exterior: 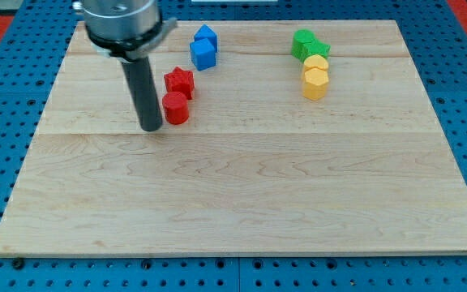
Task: Push the red blocks below the blue blocks
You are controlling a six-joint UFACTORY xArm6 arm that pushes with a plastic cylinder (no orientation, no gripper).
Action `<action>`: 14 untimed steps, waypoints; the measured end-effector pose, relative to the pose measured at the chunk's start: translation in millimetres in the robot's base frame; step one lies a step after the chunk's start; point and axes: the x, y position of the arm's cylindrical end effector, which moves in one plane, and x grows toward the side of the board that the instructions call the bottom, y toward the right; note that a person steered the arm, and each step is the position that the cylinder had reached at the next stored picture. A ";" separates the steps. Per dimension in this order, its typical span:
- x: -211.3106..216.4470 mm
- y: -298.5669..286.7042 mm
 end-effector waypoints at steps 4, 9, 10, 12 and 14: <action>-90.0 2.9; -63.4 54.3; -65.9 54.3; 14.5 34.6; 38.6 70.4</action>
